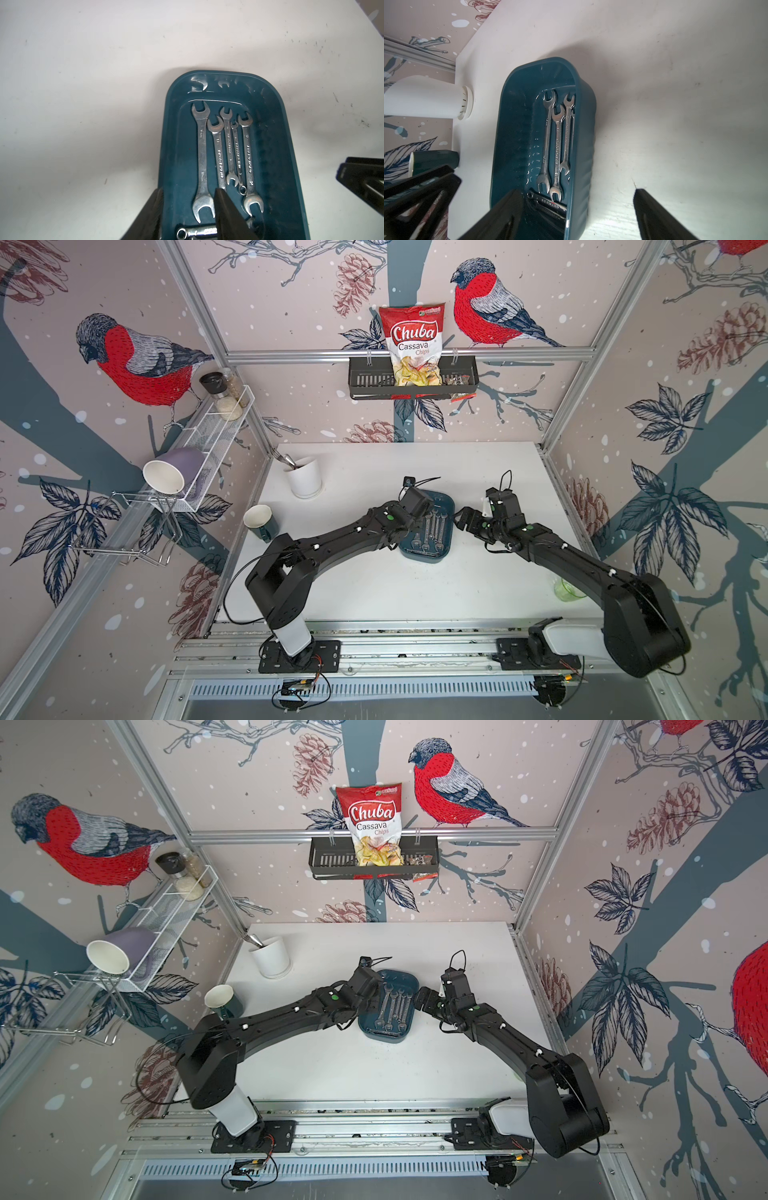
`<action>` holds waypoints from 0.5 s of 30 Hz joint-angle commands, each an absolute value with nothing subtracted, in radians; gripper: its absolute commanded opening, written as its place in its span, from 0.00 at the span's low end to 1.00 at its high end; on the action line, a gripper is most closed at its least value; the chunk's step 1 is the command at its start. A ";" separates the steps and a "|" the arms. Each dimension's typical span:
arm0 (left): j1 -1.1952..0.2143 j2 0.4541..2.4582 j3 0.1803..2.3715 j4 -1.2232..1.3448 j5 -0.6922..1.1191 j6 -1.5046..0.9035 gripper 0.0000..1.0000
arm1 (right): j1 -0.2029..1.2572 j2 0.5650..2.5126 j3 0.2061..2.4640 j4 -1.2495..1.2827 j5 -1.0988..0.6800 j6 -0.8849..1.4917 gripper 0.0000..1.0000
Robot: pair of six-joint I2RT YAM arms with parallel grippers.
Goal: Take out the wrench from the storage box
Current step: Move the storage box to the center of the board, then pick up the wrench from the storage box.
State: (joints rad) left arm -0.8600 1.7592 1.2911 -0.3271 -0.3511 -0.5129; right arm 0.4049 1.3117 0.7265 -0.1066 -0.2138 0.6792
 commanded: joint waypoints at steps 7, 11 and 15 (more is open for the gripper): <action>-0.871 2.029 1.489 -0.446 -0.338 -0.454 0.40 | 0.397 1.282 0.712 -0.092 -0.195 0.669 0.89; -0.856 2.078 1.509 -0.458 -0.317 -0.456 0.40 | 0.390 1.280 0.708 -0.093 -0.202 0.664 0.90; -0.840 2.095 1.503 -0.446 -0.289 -0.458 0.40 | 0.383 1.282 0.700 -0.091 -0.211 0.661 0.90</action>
State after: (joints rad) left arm -0.8486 2.0880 1.4975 -0.4305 -0.3138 -0.4637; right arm 0.3866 1.2846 0.7052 -0.1070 -0.2085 0.6777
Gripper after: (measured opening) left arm 0.401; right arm 0.899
